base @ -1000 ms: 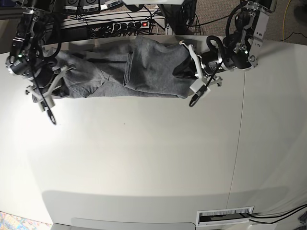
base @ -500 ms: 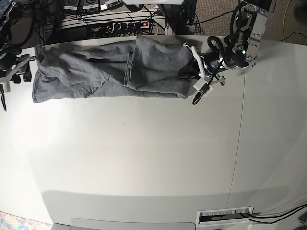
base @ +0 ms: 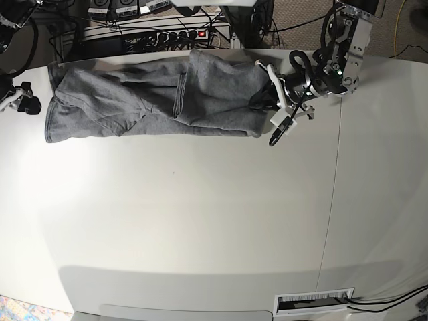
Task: Fold the T-shirt properly
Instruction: 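Grasp the strip's other end with the right gripper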
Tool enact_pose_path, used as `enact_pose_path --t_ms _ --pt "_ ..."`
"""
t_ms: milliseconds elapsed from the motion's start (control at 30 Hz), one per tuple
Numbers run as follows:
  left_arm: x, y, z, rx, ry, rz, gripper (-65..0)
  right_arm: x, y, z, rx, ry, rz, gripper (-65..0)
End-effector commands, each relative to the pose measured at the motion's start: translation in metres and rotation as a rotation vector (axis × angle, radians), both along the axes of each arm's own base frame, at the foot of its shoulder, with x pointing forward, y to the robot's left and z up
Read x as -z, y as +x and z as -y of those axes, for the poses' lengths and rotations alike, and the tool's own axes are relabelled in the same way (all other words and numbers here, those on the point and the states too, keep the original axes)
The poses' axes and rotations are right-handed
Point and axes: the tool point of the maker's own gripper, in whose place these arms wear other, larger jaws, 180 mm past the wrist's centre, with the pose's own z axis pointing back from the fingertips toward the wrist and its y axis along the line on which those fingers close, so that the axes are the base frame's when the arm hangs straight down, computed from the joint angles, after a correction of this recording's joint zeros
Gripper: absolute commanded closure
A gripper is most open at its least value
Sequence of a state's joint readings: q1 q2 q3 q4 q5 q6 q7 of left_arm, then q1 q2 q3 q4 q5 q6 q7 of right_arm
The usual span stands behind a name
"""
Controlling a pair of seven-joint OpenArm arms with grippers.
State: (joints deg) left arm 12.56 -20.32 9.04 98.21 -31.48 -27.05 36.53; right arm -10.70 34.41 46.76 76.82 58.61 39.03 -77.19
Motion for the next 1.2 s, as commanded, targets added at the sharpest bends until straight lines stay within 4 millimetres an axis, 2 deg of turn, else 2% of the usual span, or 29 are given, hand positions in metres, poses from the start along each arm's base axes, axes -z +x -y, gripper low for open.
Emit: enact_pose_path --t_ms 0,100,200,367,467,633,733,967,1100,1167 --pt "-0.006 0.005 -0.001 -0.001 -0.004 0.024 0.0 -0.018 0.012 0.008 -0.007 -0.021 0.048 -25.1" --pt "-0.006 0.005 -0.001 -0.001 -0.005 0.024 0.0 -0.009 0.019 0.001 -0.026 0.011 0.019 -25.1" --pt "-0.006 0.005 -0.001 -0.002 -0.007 0.023 0.0 0.006 0.024 -0.016 -0.083 0.023 -0.027 -25.1" --pt "-0.006 0.004 -0.001 -0.002 -0.007 0.023 0.0 0.035 0.024 -0.032 -0.171 -0.045 -0.133 -25.1" --pt "-0.006 0.005 -0.001 -0.002 -0.007 0.023 0.0 0.046 0.020 -0.033 -0.193 -0.089 -0.189 -25.1" --pt "-0.006 0.005 -0.001 -0.002 -0.007 0.023 0.0 0.052 0.013 -0.021 -0.167 -0.147 -0.244 -25.1" --pt "-0.006 0.005 -0.001 -0.002 -0.008 0.024 0.0 0.053 0.012 -0.023 -0.165 -0.138 -0.249 -25.1" --pt "-0.007 0.004 0.001 0.006 -0.013 0.029 0.0 0.075 0.001 -0.070 -0.202 0.036 -0.284 -23.1" --pt "-0.009 0.002 0.003 0.028 -0.021 0.037 0.0 0.081 0.005 -0.096 -0.205 0.127 -0.243 -17.2" --pt "-0.009 0.002 0.003 0.027 -0.021 0.037 0.0 0.078 0.008 -0.103 -0.207 0.161 -0.217 -10.7"
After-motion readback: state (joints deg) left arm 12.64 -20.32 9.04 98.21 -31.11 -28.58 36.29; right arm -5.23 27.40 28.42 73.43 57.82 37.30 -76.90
